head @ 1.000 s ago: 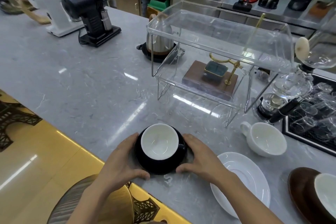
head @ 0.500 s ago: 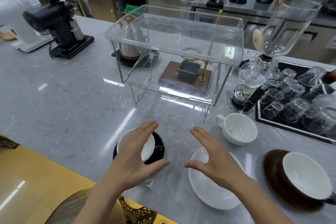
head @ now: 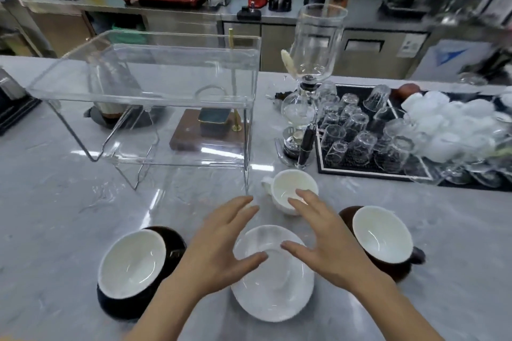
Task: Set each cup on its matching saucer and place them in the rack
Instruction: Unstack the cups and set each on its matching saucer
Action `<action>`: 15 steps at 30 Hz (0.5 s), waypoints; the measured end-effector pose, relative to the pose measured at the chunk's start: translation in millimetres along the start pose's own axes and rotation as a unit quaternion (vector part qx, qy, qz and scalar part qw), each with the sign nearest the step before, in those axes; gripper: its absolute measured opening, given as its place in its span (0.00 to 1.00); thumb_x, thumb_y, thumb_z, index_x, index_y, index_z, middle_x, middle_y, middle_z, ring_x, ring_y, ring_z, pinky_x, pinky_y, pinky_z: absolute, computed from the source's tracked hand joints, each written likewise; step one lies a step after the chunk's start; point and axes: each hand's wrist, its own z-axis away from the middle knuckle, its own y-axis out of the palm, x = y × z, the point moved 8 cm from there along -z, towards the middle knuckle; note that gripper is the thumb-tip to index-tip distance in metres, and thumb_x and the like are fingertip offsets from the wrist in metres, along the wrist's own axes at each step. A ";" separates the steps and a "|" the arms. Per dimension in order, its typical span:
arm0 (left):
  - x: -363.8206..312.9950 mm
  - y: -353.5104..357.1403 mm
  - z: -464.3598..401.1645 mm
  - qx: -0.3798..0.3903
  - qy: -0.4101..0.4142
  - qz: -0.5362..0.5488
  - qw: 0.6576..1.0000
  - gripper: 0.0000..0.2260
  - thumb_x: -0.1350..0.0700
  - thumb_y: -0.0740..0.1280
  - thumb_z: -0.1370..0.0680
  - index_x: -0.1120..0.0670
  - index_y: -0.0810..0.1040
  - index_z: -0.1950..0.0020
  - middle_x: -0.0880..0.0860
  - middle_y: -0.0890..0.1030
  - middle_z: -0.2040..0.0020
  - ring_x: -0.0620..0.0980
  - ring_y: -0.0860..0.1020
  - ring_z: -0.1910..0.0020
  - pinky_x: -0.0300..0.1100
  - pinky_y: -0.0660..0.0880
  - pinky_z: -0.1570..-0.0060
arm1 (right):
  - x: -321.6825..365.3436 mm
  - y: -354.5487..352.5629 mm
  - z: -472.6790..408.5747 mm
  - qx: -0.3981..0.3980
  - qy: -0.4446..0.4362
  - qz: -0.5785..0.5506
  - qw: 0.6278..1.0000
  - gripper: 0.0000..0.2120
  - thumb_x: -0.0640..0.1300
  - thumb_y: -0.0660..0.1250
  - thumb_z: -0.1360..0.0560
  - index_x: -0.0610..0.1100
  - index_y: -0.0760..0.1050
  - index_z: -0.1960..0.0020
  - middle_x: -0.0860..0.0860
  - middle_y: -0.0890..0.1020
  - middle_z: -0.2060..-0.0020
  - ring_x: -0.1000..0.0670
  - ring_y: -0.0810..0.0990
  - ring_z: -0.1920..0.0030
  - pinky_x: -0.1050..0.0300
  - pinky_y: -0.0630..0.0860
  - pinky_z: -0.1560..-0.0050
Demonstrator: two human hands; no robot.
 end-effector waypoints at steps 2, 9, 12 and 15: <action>-5.5 7.8 -8.1 0.005 0.014 -0.022 1.000 0.36 0.33 0.66 0.28 0.47 0.68 0.24 0.46 0.63 0.21 0.47 0.62 0.22 0.45 0.62 0.27 | -6.2 -4.5 1.5 -0.007 0.006 0.009 1.000 0.38 0.67 0.64 0.29 0.51 0.63 0.24 0.54 0.59 0.22 0.52 0.54 0.22 0.51 0.55 0.23; -13.8 32.4 -32.0 0.015 0.028 -0.058 0.998 0.34 0.35 0.66 0.28 0.48 0.68 0.26 0.50 0.66 0.22 0.53 0.64 0.22 0.56 0.67 0.28 | -31.0 -10.1 -4.2 -0.010 0.029 0.049 0.998 0.38 0.67 0.62 0.29 0.50 0.64 0.25 0.50 0.60 0.22 0.48 0.54 0.22 0.46 0.55 0.23; -14.5 39.0 -40.4 0.017 0.027 -0.043 0.999 0.34 0.36 0.66 0.27 0.49 0.67 0.24 0.50 0.64 0.21 0.53 0.64 0.23 0.55 0.68 0.29 | -40.9 -8.5 -13.3 0.009 0.039 0.057 0.998 0.39 0.65 0.65 0.29 0.50 0.60 0.23 0.50 0.56 0.21 0.48 0.51 0.21 0.46 0.53 0.23; -14.2 43.5 -48.2 0.011 0.009 -0.022 1.000 0.34 0.37 0.64 0.26 0.49 0.65 0.23 0.48 0.60 0.19 0.51 0.62 0.22 0.50 0.66 0.27 | -47.4 -6.1 -27.4 0.019 0.052 0.054 0.997 0.41 0.65 0.63 0.31 0.50 0.58 0.22 0.50 0.56 0.21 0.47 0.52 0.21 0.49 0.52 0.22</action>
